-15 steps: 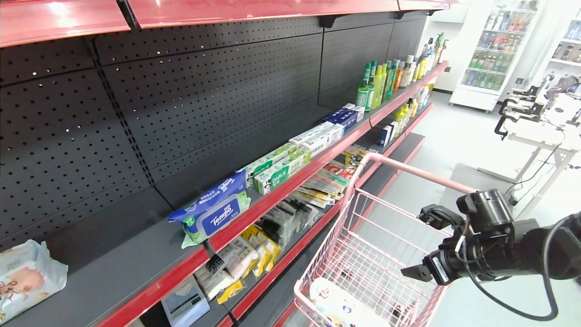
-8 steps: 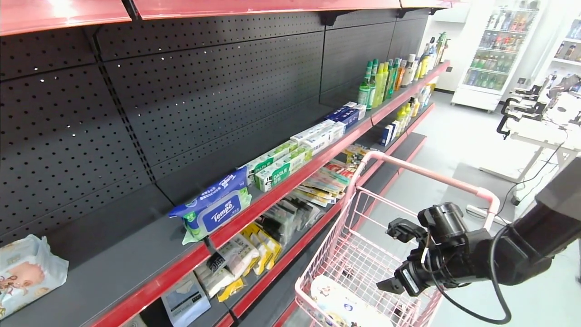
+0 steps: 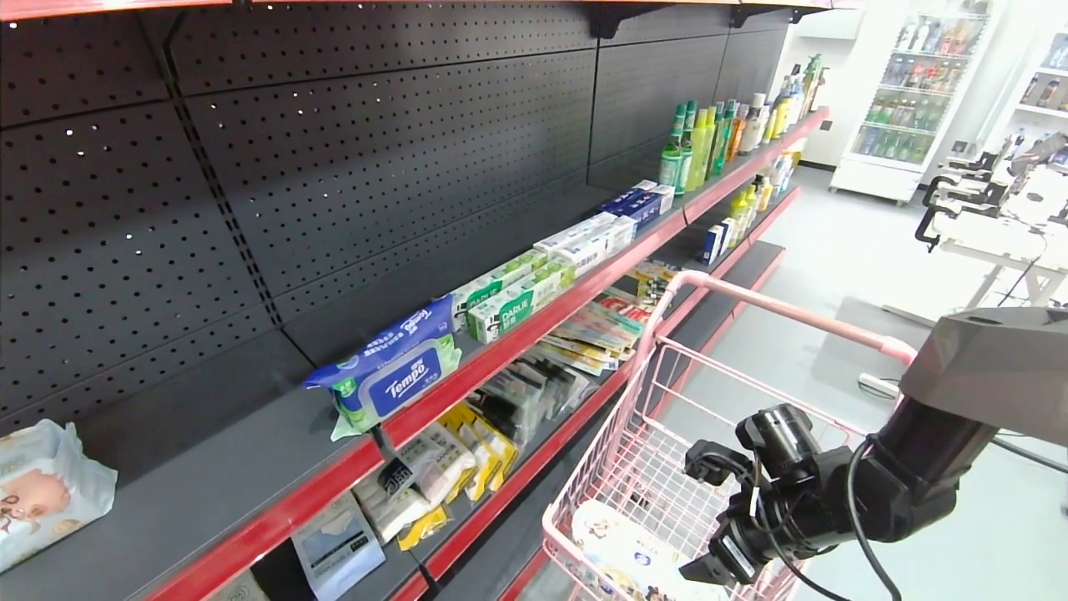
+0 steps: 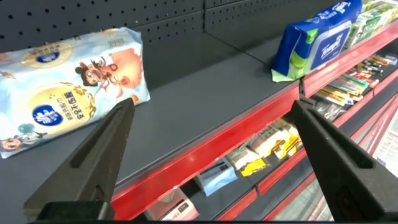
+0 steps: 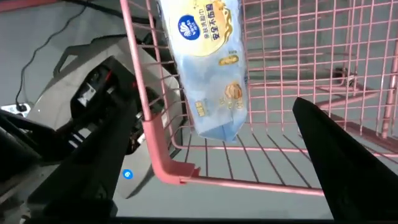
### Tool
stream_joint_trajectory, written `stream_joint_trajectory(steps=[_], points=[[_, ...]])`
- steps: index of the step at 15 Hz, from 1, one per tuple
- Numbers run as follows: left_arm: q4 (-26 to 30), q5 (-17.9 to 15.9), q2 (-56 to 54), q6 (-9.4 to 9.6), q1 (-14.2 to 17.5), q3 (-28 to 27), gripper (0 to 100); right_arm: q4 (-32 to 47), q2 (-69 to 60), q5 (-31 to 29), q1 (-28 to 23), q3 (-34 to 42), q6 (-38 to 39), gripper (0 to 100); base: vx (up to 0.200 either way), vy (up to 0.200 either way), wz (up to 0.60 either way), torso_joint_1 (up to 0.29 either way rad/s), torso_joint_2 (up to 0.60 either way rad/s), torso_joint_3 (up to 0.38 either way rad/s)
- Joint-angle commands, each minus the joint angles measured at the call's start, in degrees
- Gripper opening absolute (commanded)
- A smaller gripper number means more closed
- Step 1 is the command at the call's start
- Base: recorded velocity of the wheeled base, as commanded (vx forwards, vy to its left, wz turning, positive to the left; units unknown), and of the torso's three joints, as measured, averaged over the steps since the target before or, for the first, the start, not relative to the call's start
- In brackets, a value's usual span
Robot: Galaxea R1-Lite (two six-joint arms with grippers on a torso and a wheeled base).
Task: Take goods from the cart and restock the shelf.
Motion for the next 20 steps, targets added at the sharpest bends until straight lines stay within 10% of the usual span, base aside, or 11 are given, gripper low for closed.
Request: stream_joint_trajectory(steps=[1,20], points=[[0.00,0.04,0.05,0.02,0.09,0.01,100,-0.06,0.97,0.02,0.09,0.68,-1.27,100,0.000,0.000,0.00,-0.124,0.27,0.159],[0.00,0.04,0.05,0.02,0.09,0.01,100,-3.84,3.78,0.98,-1.93,0.94,-10.32,100,0.000,0.000,0.00,-0.110,0.26,0.144]])
